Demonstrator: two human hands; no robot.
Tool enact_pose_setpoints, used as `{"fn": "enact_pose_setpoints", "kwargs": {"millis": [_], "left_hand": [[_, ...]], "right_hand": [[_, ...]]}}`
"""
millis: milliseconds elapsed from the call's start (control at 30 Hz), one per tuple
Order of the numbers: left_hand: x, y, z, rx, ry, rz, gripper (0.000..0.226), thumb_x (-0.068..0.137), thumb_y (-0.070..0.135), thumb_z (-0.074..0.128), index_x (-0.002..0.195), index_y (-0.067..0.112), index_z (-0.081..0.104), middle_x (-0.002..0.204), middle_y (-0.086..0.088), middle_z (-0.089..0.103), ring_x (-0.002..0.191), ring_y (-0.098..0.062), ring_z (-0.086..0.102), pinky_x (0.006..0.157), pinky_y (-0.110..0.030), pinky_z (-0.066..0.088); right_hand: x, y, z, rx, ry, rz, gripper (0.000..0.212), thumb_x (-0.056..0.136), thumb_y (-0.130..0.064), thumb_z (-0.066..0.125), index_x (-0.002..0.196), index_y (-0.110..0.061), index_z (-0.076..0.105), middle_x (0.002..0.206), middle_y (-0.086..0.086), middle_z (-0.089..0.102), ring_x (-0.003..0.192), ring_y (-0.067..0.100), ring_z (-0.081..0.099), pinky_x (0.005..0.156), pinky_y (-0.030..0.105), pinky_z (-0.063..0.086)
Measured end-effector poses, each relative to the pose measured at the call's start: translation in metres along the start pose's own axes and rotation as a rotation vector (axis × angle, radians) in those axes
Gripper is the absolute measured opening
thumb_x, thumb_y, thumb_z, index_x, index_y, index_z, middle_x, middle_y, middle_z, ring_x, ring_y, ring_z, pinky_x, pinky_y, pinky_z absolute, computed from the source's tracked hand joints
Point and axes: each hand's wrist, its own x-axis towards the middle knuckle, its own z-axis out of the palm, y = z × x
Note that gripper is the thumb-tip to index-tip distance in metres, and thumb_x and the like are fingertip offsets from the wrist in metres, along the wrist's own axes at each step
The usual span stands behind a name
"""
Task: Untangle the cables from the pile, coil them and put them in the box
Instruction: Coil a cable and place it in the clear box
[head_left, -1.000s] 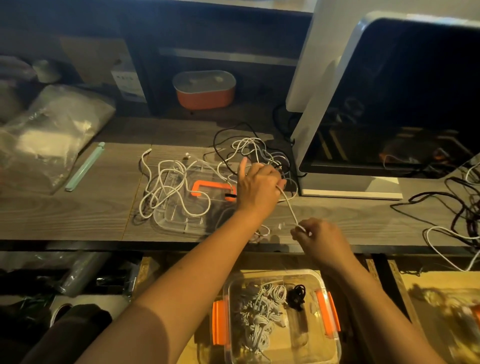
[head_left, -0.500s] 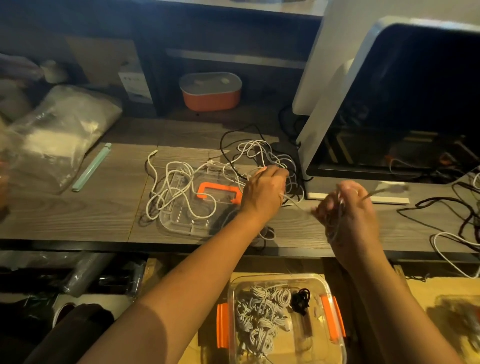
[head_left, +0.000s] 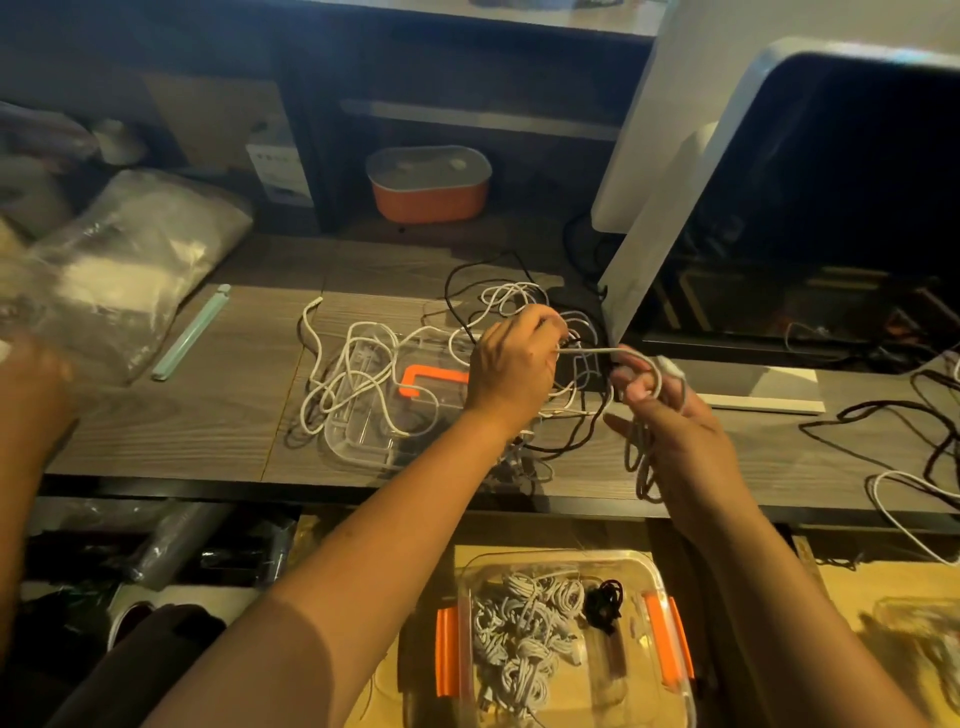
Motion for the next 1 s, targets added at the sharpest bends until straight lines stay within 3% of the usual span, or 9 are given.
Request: {"fn": "enact_pose_setpoints", "kwargs": {"millis": [67,167,300,400,500,633,733,867,1000], "left_hand": [[-0.004,0.005,0.001,-0.006,-0.03,-0.013,0.027,0.078,0.008,0.045,0.091,0.008,0.069,0.089,-0.007,0.068,0.066,-0.027,0.063,0.061,-0.027,0.043],[-0.004,0.015,0.002,-0.036,-0.08,-0.041,0.025,0.084,0.005,0.051,0.104,0.005,0.066,0.085,-0.014,0.07,0.069,-0.035,0.064,0.06,-0.034,0.046],[-0.006,0.016,0.005,-0.039,-0.238,-0.129,0.032,0.099,0.017,0.043,0.129,0.013,0.051,0.093,-0.016,0.069,0.085,-0.034,0.062,0.064,-0.035,0.039],[-0.004,0.007,0.001,0.074,-0.29,-0.186,0.031,0.101,0.023,0.037,0.13,0.021,0.047,0.094,-0.011,0.067,0.088,-0.032,0.06,0.064,-0.032,0.035],[-0.001,0.011,-0.008,0.088,-0.334,-0.171,0.029,0.101,0.03,0.036,0.123,0.02,0.053,0.099,-0.01,0.066,0.09,-0.031,0.06,0.065,-0.031,0.033],[-0.003,0.017,-0.017,0.203,-0.419,-0.139,0.026,0.098,0.034,0.042,0.109,0.02,0.061,0.102,-0.004,0.065,0.094,-0.025,0.059,0.068,-0.029,0.033],[-0.012,0.022,-0.02,0.225,-0.47,-0.149,0.03,0.098,0.037,0.043,0.103,0.018,0.065,0.098,-0.008,0.066,0.092,-0.028,0.06,0.066,-0.03,0.033],[-0.02,0.041,-0.02,0.136,-0.427,-0.202,0.033,0.097,0.039,0.044,0.092,0.015,0.066,0.087,-0.009,0.066,0.083,-0.028,0.06,0.062,-0.029,0.031],[-0.023,0.065,-0.016,0.065,-0.423,-0.227,0.035,0.098,0.039,0.044,0.089,0.013,0.065,0.088,-0.006,0.065,0.082,-0.023,0.058,0.062,-0.028,0.03]], "right_hand": [[-0.001,-0.005,0.003,0.193,0.015,-0.002,0.03,0.093,-0.019,0.048,0.12,-0.025,0.06,0.11,-0.014,0.067,0.108,0.005,0.061,0.098,0.035,0.046],[-0.006,-0.013,0.011,0.386,0.039,-0.026,0.022,0.089,-0.025,0.045,0.102,-0.017,0.062,0.115,0.0,0.068,0.113,0.015,0.061,0.102,0.04,0.043],[-0.005,-0.022,0.013,0.41,0.092,-0.05,0.025,0.1,-0.018,0.035,0.083,-0.012,0.053,0.075,0.002,0.062,0.074,0.018,0.061,0.09,0.041,0.051],[-0.004,-0.023,0.006,0.044,0.202,-0.116,0.02,0.098,-0.02,0.043,0.079,-0.02,0.047,0.071,-0.004,0.051,0.066,0.011,0.049,0.064,0.028,0.048],[-0.003,-0.014,-0.002,-0.268,0.177,-0.197,0.016,0.097,-0.02,0.047,0.083,-0.026,0.045,0.077,-0.004,0.051,0.067,0.008,0.049,0.056,0.02,0.043],[0.001,0.002,-0.026,-0.504,0.237,-0.206,0.017,0.096,-0.012,0.048,0.086,-0.026,0.046,0.084,-0.001,0.054,0.075,0.013,0.053,0.063,0.025,0.046],[0.006,0.016,-0.048,-0.711,0.225,-0.106,0.017,0.092,-0.008,0.054,0.106,-0.019,0.052,0.104,-0.001,0.055,0.094,0.014,0.055,0.076,0.027,0.047],[0.01,0.041,-0.075,-0.926,0.365,0.03,0.054,0.085,-0.011,0.065,0.133,-0.01,0.04,0.13,0.013,0.049,0.115,0.029,0.049,0.091,0.041,0.046],[0.007,0.051,-0.097,-1.161,0.168,0.169,0.096,0.079,-0.03,0.074,0.149,-0.014,0.012,0.15,0.016,0.026,0.136,0.036,0.026,0.109,0.052,0.032]]}}
